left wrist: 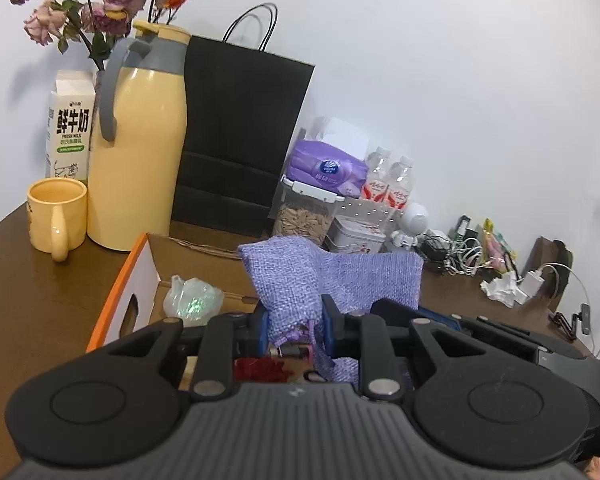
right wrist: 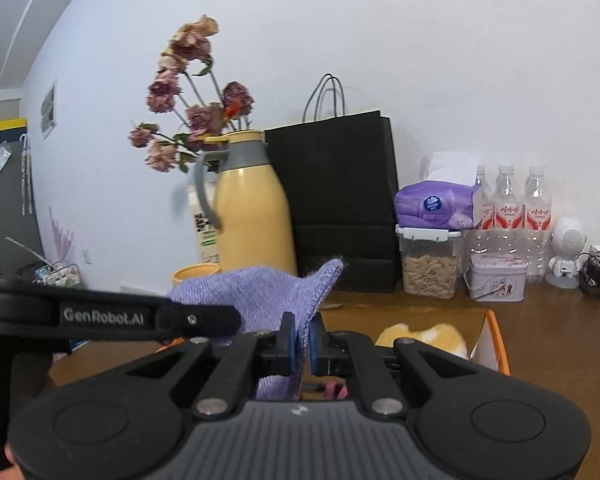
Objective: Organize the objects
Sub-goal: 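Grasp the purple cloth with the right tool too and lower it into the box, then move both tools back to the loose items beside the box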
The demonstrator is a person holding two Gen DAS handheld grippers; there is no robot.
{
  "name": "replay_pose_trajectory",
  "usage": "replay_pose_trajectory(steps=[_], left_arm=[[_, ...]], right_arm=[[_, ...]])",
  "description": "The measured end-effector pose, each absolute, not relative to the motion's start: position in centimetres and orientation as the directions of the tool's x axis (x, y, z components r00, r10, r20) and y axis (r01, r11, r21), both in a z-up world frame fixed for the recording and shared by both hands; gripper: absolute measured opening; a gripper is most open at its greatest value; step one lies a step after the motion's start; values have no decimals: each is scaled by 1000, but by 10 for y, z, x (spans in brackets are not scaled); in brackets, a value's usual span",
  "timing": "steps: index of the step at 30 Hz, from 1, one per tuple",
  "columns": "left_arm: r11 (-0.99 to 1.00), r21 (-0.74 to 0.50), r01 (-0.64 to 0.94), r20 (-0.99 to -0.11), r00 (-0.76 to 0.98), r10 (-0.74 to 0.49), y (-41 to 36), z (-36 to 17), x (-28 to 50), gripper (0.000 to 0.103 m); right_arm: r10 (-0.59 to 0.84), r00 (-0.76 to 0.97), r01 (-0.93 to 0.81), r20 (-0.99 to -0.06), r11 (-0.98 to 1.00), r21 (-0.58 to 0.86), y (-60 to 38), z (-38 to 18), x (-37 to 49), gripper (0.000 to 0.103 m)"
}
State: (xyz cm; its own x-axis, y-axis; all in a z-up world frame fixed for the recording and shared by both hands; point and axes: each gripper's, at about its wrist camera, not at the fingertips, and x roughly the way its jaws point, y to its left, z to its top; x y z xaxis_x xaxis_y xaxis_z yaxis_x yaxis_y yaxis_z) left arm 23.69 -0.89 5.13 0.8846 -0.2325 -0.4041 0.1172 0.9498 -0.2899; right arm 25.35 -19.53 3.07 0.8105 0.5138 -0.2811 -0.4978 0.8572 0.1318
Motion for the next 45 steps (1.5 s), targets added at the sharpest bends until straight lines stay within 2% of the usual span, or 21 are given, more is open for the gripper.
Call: replay_pose_trajectory(steps=[9, 15, 16, 18, 20, 22, 24, 26, 27, 30, 45], left_arm=[[956, -283, 81, -455, 866, -208, -13, 35, 291, 26], [965, -254, 70, -501, 844, -193, -13, 20, 302, 31], [967, -247, 67, -505, 842, -187, -14, 18, 303, 34], [973, -222, 58, -511, 843, -167, -15, 16, 303, 47], [980, -194, 43, -505, 852, -138, -16, 15, 302, 70], [986, -168, 26, -482, 870, -105, -16, 17, 298, 85], [990, -141, 18, -451, 889, -80, -17, 20, 292, 89], [994, -113, 1, -422, 905, -49, -17, 23, 287, 103], [994, -105, -12, -407, 913, -32, -17, 24, 285, 103], [996, -77, -32, -386, 923, 0, -18, 27, 281, 103], [994, -95, -55, -339, 941, 19, -7, 32, 260, 103]], right_arm=[[490, 806, -452, -333, 872, 188, -196, 8, 305, 6], [491, 781, -443, -384, 871, 212, -196, -12, 319, 7], [489, 780, -441, -392, 872, 210, -195, -14, 320, 7], [478, 780, -431, -404, 879, 207, -196, -18, 322, 11], [462, 785, -414, -412, 887, 207, -199, -19, 324, 13], [448, 791, -399, -418, 894, 203, -202, -20, 324, 23], [417, 808, -376, -417, 909, 181, -204, -19, 321, 56], [379, 834, -352, -402, 925, 142, -206, -17, 315, 75], [368, 842, -345, -394, 929, 132, -208, -15, 312, 84], [340, 868, -321, -363, 940, 114, -211, -10, 305, 102], [318, 875, -314, -366, 947, 72, -213, -8, 291, 103]])
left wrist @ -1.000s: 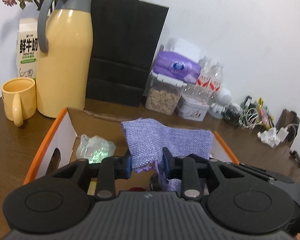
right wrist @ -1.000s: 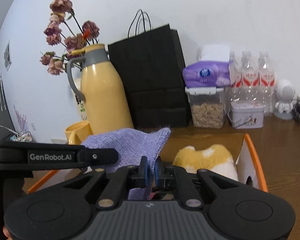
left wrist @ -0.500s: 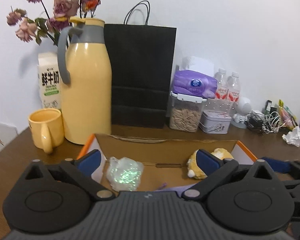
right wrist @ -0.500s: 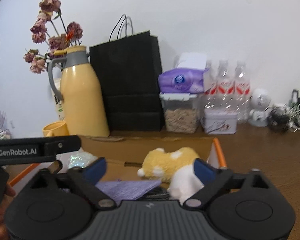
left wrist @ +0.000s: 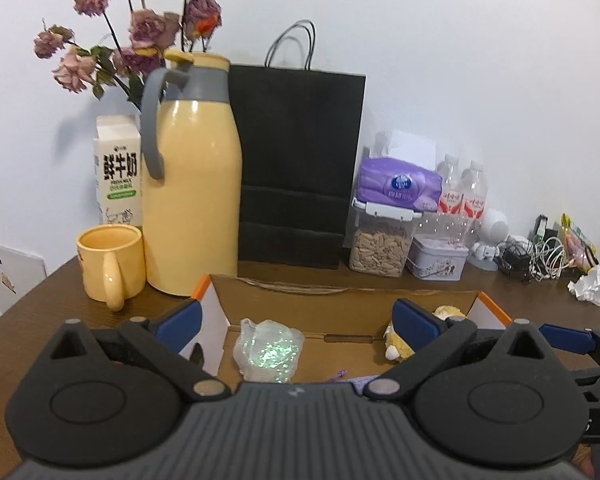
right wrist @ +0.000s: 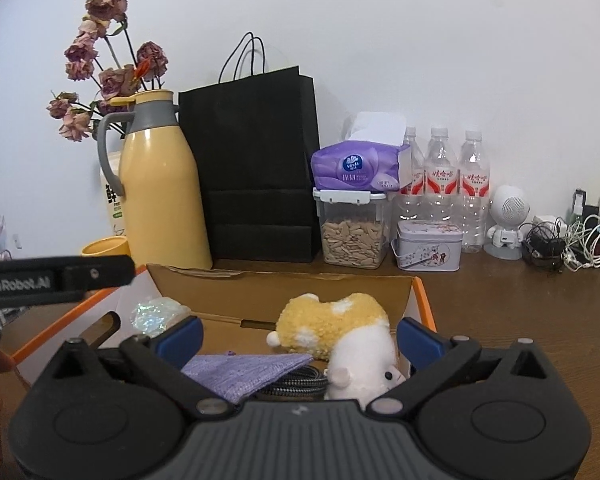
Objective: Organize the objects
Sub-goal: 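Move both tools back to the loose items beside the box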
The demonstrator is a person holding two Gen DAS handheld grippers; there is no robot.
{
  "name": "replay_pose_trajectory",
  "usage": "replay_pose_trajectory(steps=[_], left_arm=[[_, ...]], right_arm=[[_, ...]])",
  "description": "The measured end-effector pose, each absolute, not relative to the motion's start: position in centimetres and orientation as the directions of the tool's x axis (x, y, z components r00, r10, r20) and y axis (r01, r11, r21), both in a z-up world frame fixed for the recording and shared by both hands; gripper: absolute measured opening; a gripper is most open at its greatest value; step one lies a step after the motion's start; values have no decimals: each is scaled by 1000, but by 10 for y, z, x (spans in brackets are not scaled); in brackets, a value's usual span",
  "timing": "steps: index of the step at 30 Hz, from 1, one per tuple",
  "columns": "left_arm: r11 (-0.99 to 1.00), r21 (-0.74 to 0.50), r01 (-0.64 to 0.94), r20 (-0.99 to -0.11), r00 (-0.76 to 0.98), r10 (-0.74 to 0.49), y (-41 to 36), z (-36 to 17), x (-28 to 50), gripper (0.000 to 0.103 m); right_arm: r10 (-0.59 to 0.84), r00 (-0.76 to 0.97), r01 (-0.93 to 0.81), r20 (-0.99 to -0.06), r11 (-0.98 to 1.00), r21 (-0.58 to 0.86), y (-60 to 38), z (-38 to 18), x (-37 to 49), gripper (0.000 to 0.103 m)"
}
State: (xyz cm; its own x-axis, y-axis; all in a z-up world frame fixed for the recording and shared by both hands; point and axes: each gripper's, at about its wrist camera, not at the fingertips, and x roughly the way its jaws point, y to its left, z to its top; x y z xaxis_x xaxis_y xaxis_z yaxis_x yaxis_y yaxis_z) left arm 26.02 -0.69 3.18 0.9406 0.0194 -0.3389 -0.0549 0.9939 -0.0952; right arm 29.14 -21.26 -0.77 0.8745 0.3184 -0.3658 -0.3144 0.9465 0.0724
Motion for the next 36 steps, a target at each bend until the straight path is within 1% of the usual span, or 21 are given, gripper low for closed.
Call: replay_pose_trajectory(steps=[8, 15, 23, 32, 35, 36], left_arm=[[996, -92, -18, -285, 958, -9, -1, 37, 229, 103], [998, -54, 38, -327, 943, -53, 2, 26, 200, 103], [999, -4, 35, -383, 923, -34, 14, 8, 168, 103], [998, -59, 23, -446, 894, -47, 29, -8, 154, 103], [997, -79, 14, -471, 881, -50, 33, -13, 155, 103], [997, -82, 12, -477, 878, -50, 34, -15, 156, 103]], right_arm=[[302, 896, -308, -326, 951, 37, -226, -2, 264, 103], [323, 887, -336, -329, 942, 16, -233, -3, 234, 103], [348, 832, -389, -431, 921, -7, -235, -21, 202, 103], [358, 758, -414, -546, 910, 22, -240, -50, 175, 103], [355, 744, -421, -566, 907, 15, -236, -55, 172, 103], [350, 744, -419, -569, 908, 11, -234, -56, 171, 101]])
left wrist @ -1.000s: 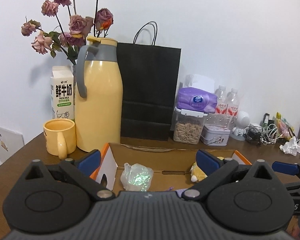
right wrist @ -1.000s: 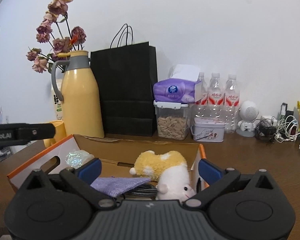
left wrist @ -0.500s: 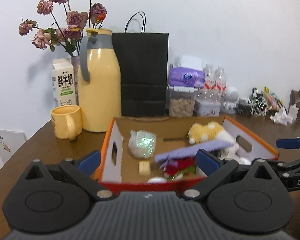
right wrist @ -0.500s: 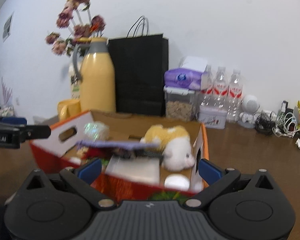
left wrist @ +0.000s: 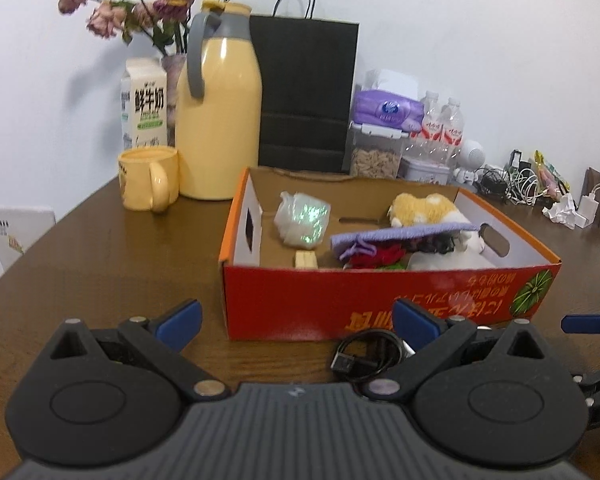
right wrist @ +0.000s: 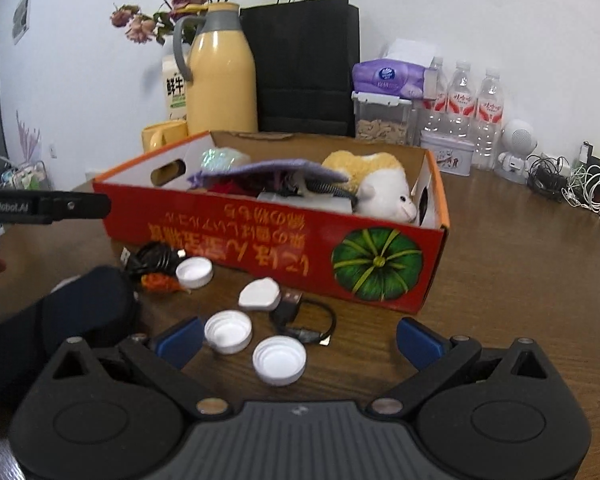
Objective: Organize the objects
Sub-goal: 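Move both tools back to the loose items beside the box, then grasp the black cable with the left tool while the right tool grasps a white cap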
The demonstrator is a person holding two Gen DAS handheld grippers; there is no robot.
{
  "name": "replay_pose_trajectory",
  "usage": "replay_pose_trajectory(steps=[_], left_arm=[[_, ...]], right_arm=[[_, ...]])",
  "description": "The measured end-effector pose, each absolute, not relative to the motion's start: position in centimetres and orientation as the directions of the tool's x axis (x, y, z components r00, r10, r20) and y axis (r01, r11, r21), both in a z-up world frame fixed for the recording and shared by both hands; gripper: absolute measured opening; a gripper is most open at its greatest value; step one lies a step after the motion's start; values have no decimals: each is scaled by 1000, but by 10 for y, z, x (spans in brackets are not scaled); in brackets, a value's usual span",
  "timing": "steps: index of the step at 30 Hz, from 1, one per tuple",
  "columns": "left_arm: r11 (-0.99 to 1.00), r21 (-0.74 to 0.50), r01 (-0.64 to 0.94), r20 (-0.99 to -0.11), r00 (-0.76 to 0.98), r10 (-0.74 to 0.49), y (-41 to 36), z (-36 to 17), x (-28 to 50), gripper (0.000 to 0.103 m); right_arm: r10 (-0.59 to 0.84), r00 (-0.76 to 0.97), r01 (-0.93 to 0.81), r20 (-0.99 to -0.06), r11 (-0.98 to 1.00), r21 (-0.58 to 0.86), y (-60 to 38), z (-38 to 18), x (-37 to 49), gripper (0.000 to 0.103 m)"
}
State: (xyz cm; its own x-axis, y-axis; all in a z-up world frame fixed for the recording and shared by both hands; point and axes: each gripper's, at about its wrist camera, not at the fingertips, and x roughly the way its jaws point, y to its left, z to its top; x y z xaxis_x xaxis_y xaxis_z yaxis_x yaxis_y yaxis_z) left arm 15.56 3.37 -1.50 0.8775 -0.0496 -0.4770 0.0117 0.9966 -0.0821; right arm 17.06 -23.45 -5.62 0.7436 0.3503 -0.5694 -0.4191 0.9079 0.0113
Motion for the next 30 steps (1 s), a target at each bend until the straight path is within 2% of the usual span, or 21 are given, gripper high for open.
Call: replay_pose_trajectory(steps=[7, 9, 11, 17, 19, 20, 21, 30], left_arm=[[996, -84, 0, -520, 853, -44, 36, -23, 160, 103], [996, -84, -2, -528, 848, -43, 36, -25, 161, 103], [996, -86, -9, -534, 845, -39, 37, -25, 163, 103], [993, -109, -41, -559, 829, -27, 43, -29, 166, 103], [993, -109, -47, -564, 825, -23, 44, -30, 167, 103], [993, -107, -49, -566, 824, -20, 44, -30, 167, 103], [993, -103, -50, -568, 822, -18, 43, -31, 167, 103], [996, -87, -10, -604, 795, -45, 35, -31, 174, 103]], right_arm=[[345, 727, -410, -593, 912, 29, -234, -64, 162, 80], [348, 716, -411, -605, 911, 37, -235, -66, 162, 68], [352, 715, -410, -604, 911, 46, -237, -66, 161, 61], [361, 712, -417, -602, 907, 51, -235, -65, 162, 50], [360, 714, -418, -600, 907, 47, -235, -65, 162, 41], [359, 716, -418, -599, 907, 45, -234, -65, 161, 32], [360, 716, -419, -598, 907, 44, -234, -64, 161, 27], [359, 736, -410, -574, 911, 46, -236, -62, 159, 27]])
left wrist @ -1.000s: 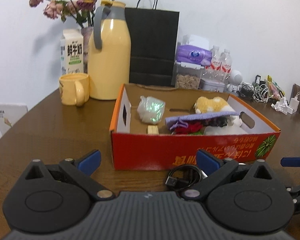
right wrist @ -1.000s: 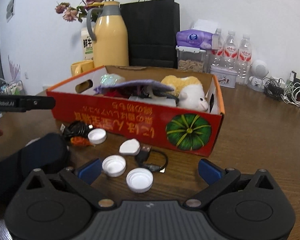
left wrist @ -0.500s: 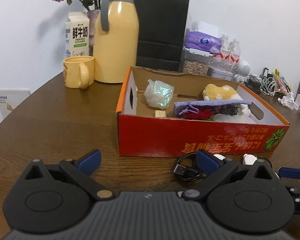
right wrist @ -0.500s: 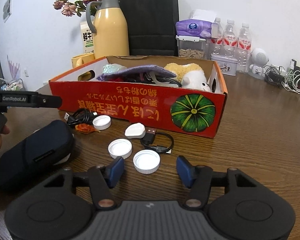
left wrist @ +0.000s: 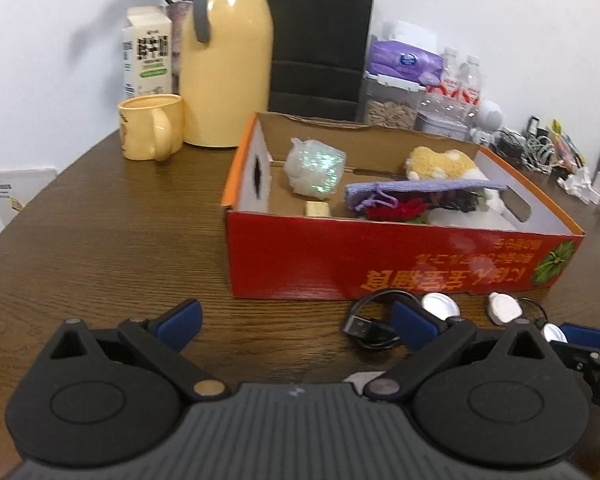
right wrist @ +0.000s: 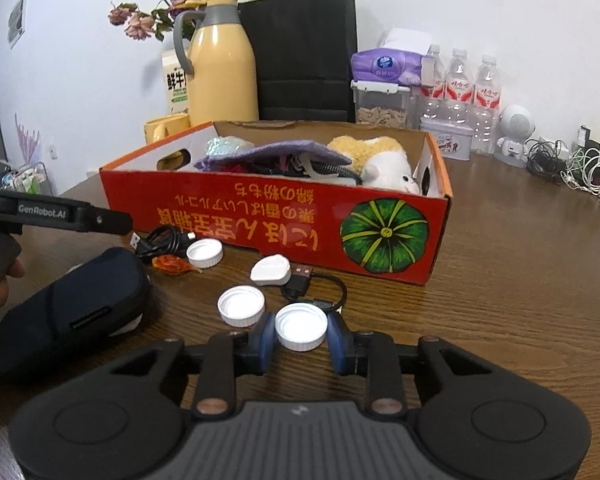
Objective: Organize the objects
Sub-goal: 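Grasp the black cable with the left tool while the right tool grasps a white cap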
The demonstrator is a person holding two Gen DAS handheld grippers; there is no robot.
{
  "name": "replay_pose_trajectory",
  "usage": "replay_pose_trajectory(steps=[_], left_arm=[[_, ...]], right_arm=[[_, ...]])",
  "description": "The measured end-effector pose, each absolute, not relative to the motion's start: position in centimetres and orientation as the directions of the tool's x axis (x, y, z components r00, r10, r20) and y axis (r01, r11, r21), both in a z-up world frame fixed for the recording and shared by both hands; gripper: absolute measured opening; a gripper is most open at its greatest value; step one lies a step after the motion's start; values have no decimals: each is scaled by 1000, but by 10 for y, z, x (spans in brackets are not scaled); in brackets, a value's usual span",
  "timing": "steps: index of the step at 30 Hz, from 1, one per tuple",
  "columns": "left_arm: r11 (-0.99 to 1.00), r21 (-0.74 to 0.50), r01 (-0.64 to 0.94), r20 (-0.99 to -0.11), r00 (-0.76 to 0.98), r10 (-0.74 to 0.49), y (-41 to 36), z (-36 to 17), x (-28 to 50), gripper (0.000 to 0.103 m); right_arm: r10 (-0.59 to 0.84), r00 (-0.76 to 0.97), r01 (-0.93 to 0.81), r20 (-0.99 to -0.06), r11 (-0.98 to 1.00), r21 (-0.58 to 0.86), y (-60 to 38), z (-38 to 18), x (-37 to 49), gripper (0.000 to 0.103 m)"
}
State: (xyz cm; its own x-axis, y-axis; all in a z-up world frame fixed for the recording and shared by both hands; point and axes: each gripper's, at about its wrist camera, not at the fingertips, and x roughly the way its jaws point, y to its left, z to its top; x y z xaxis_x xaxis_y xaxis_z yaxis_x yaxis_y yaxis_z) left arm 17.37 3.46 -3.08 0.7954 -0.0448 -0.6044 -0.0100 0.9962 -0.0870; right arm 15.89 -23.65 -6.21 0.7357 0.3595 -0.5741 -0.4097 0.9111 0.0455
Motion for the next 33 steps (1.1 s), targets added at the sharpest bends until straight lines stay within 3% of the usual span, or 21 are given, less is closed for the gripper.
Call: replay_pose_trajectory(steps=[9, 17, 33], left_arm=[[996, -73, 41, -634, 769, -78, 9, -27, 191, 103], [990, -142, 10, -651, 752, -101, 12, -31, 201, 103], [999, -44, 24, -697, 716, -48, -1, -32, 205, 103]], right_arm=[[341, 781, -373, -523, 927, 46, -243, -56, 156, 27], [351, 784, -372, -512, 926, 65, -248, -56, 158, 27], [372, 787, -387, -491, 919, 77, -249, -54, 153, 27]])
